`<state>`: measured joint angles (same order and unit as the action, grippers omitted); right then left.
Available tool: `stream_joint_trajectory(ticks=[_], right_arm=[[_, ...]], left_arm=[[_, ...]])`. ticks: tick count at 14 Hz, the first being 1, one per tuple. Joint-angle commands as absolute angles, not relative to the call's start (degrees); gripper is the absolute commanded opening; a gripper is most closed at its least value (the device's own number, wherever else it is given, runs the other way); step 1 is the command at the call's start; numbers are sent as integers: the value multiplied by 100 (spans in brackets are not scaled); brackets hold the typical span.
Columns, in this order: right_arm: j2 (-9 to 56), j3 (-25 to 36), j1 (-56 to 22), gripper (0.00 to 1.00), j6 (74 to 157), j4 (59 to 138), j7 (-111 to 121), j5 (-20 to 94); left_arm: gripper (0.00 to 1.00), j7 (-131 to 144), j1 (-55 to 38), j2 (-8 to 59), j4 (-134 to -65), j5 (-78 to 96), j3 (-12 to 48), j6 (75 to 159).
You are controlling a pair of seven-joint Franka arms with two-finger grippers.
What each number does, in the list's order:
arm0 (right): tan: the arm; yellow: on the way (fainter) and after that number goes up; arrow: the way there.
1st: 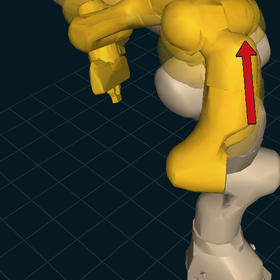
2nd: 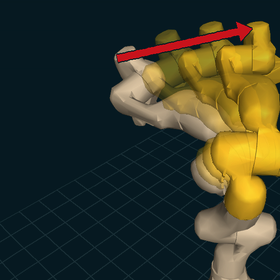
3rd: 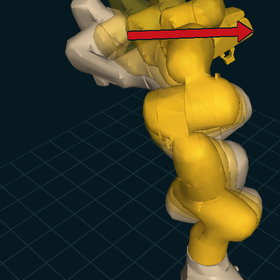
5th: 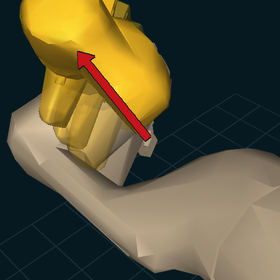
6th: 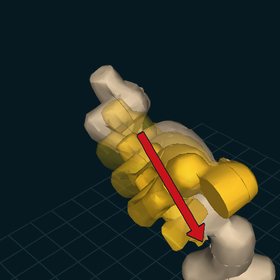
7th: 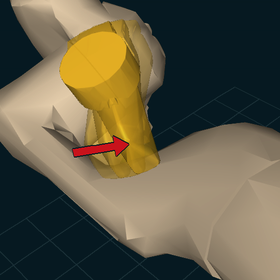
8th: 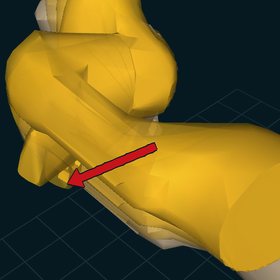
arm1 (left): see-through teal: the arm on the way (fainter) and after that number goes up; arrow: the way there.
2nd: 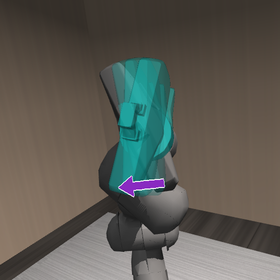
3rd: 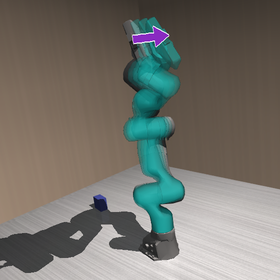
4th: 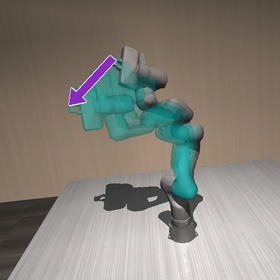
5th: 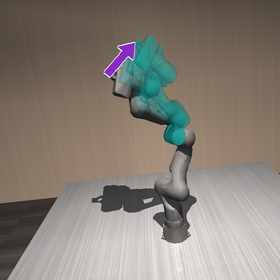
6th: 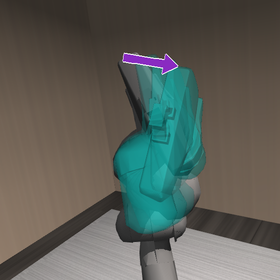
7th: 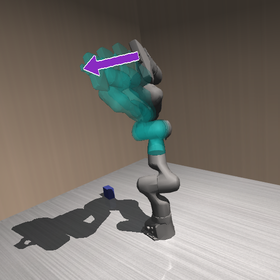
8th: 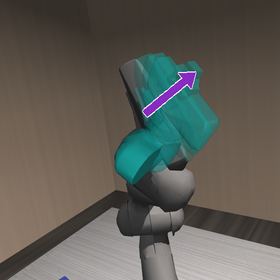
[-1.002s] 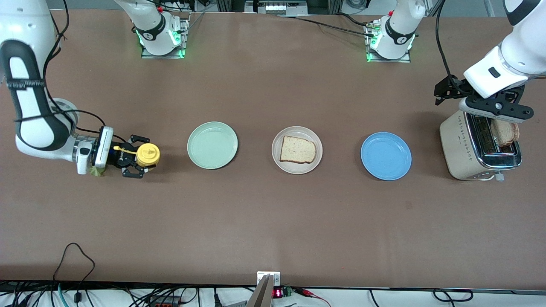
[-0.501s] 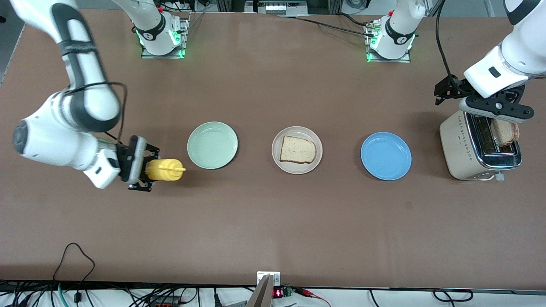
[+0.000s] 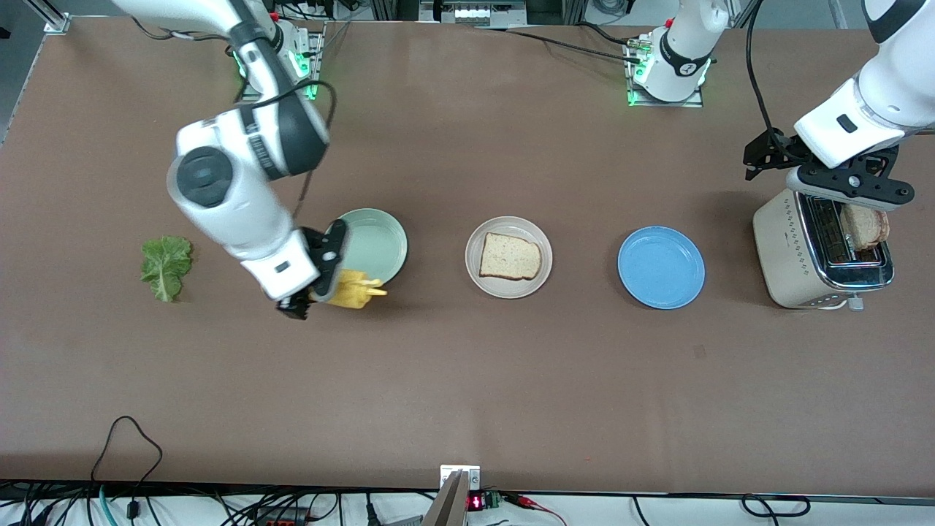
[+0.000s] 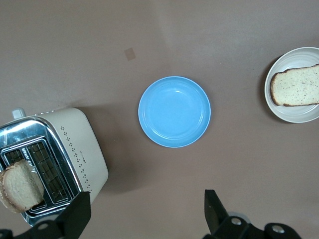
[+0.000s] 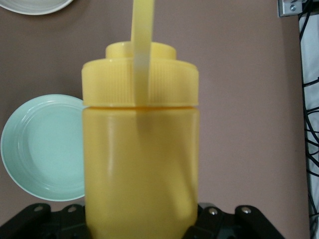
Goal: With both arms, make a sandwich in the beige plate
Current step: 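Carry the bottle with the right gripper over the toast on the beige plate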
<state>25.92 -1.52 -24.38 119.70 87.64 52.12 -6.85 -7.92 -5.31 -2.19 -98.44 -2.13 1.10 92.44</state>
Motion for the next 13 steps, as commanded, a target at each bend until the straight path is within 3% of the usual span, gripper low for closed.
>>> stream_joint_trajectory(ticks=[1,7,13], right_arm=[[2864,-62,-3057,17,11909,8535,4336,-1491],[3847,-53,-4401,17,11418,7921,2691,-3372],[4965,9,-5273,17,10512,6979,1610,-4157]], left_arm=[[100,-721,-589,-264,-9791,-202,79,9123],[100,-729,-580,-255,-9791,-211,70,9114],[100,-729,-571,-255,-9791,-202,70,9114]])
